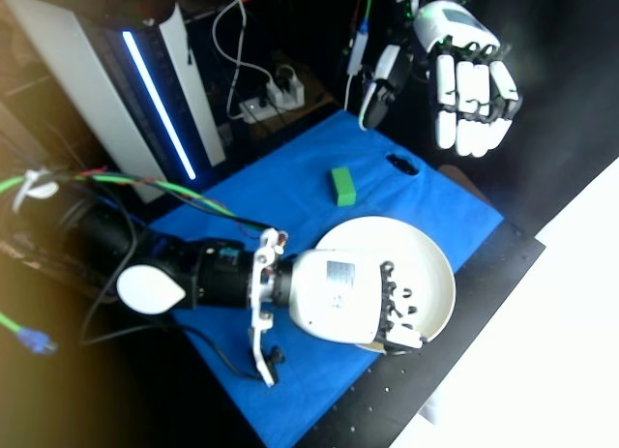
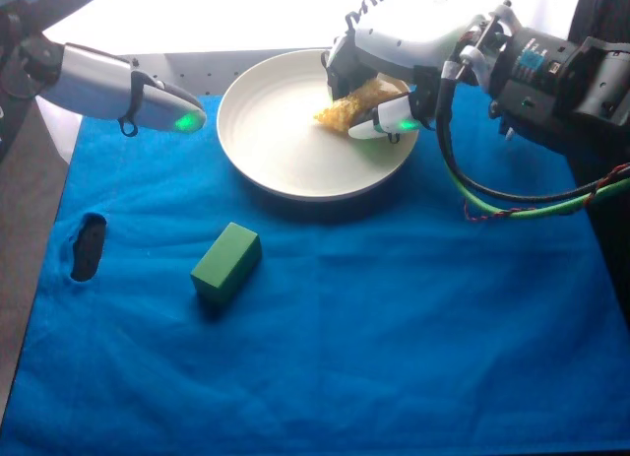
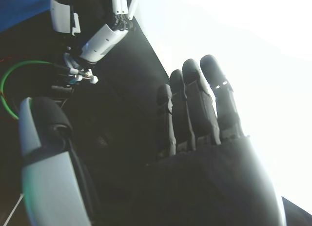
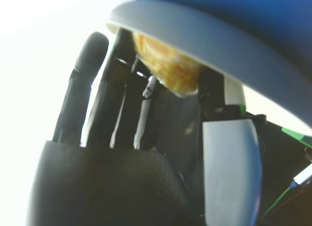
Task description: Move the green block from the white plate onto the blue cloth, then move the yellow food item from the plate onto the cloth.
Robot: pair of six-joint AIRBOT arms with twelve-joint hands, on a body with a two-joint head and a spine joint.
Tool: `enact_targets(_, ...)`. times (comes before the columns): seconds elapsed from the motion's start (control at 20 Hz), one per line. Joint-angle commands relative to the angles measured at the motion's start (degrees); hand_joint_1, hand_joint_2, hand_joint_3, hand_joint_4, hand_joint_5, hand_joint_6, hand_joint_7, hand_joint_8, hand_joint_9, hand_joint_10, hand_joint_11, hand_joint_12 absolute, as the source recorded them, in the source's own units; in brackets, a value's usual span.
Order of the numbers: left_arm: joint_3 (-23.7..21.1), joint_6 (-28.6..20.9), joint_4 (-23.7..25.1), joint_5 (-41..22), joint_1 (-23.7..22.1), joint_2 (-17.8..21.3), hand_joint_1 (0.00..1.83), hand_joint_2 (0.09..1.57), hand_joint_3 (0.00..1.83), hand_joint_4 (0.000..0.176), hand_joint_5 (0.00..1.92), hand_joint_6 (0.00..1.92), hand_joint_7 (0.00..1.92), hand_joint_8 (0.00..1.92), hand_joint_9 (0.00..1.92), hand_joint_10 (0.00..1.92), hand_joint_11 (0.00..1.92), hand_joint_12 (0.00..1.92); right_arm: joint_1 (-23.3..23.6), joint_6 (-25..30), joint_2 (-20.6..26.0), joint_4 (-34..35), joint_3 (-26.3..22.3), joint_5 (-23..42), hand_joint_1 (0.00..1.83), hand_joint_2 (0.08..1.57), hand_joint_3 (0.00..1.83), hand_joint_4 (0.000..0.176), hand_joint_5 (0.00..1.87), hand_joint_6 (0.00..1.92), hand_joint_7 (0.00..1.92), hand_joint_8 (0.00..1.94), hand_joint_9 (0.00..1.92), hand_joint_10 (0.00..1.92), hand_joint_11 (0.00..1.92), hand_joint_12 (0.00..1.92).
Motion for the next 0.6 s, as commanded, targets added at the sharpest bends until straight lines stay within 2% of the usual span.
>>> enact_targets(0.0,0.26,-0.13,-1.37,-6.09,-0.73,-0.19,0.82,0.78,0.00,0.025,0.36,0.00,0.46,0.00,0.48,0.00,0.11,1.01,0.52,-0.32,-0.01,1.31,0.40,5.11,1.23,1.10,0.00,0.000,1.10,0.68,0.93,1.17,0.98,0.50,0.54,1.49)
enact_targets(0.05,0.34,-0.13,-1.37,-5.86,-0.71,-0.26,0.79,0.75,0.00,0.034,0.38,0.00,0.46,0.00,0.49,0.00,0.14,0.93,0.73,-0.32,-0.01,1.30,0.44,6.96,1.23,1.09,0.00,0.011,1.07,0.76,1.02,1.00,1.03,0.45,0.61,1.37)
enact_targets(0.1,0.44,-0.13,-1.40,-5.63,-0.68,-0.31,0.78,0.74,0.00,0.037,0.38,0.00,0.47,0.00,0.49,0.00,0.16,0.89,0.98,-0.32,0.00,1.30,0.32,8.84,1.24,1.07,0.00,0.013,1.10,0.71,1.07,0.91,1.09,0.39,0.69,1.32)
enact_targets(0.15,0.54,-0.13,-1.49,-5.38,-0.64,-0.36,0.78,0.74,0.00,0.037,0.38,0.00,0.47,0.00,0.49,0.00,0.16,0.89,1.55,-0.32,0.10,1.30,-0.25,10.29,1.24,1.07,0.00,0.013,1.10,0.71,1.07,0.91,1.09,0.39,0.69,1.32)
enact_targets(0.2,0.64,-0.12,-1.72,-5.10,-0.47,-0.39,0.79,0.74,0.00,0.027,0.39,0.00,0.48,0.00,0.50,0.01,0.18,0.89,1.98,-0.32,0.99,1.32,-1.52,11.85,1.27,1.06,0.00,0.000,1.12,0.57,1.14,0.88,1.14,0.40,0.69,1.36)
enact_targets(0.3,0.81,0.03,-3.38,-5.63,0.58,-0.35,0.81,0.75,0.00,0.024,0.40,0.01,0.48,0.00,0.51,0.01,0.19,0.90,2.41,-0.32,3.71,1.42,-5.43,15.57,1.27,1.06,0.00,0.000,1.14,0.54,1.13,0.91,1.14,0.42,0.69,1.41)
enact_targets(0.35,0.83,0.04,-4.43,-6.52,1.22,-0.32,0.83,0.77,0.01,0.008,0.42,0.01,0.50,0.00,0.53,0.01,0.19,0.93,2.44,-0.32,5.16,1.42,-7.35,17.61,1.25,1.07,0.00,0.000,1.06,0.71,1.11,0.90,1.14,0.37,0.74,1.33)
enact_targets(0.4,0.83,0.05,-4.74,-6.91,1.40,-0.31,0.84,0.78,0.01,0.008,0.43,0.01,0.50,0.01,0.54,0.01,0.19,0.93,2.44,-0.32,6.66,1.42,-9.30,19.09,1.24,1.09,0.00,0.000,1.00,0.83,1.08,0.94,1.11,0.31,0.70,1.32)
enact_targets(0.45,0.86,0.08,-4.84,-6.87,1.41,-0.31,0.84,0.79,0.00,0.010,0.43,0.00,0.51,0.00,0.54,0.01,0.20,0.91,2.44,-0.32,8.00,1.41,-11.11,20.85,1.24,1.10,0.00,0.000,0.99,0.83,1.04,1.03,1.09,0.28,0.62,1.37)
enact_targets(0.5,0.87,0.08,-4.86,-6.71,1.44,-0.31,0.84,0.79,0.00,0.010,0.43,0.00,0.51,0.00,0.54,0.01,0.20,0.91,2.43,-0.32,9.17,1.39,-12.84,21.94,1.24,1.10,0.00,0.000,0.99,0.83,1.04,1.03,1.09,0.28,0.62,1.37)
enact_targets(0.55,0.87,0.08,-4.97,-6.60,1.53,-0.30,0.82,0.79,0.00,0.010,0.41,0.00,0.49,0.00,0.53,0.00,0.22,0.90,2.42,-0.32,10.24,0.91,-14.57,23.18,1.27,1.08,0.00,0.000,1.05,0.66,1.09,1.00,1.12,0.53,0.72,1.48)
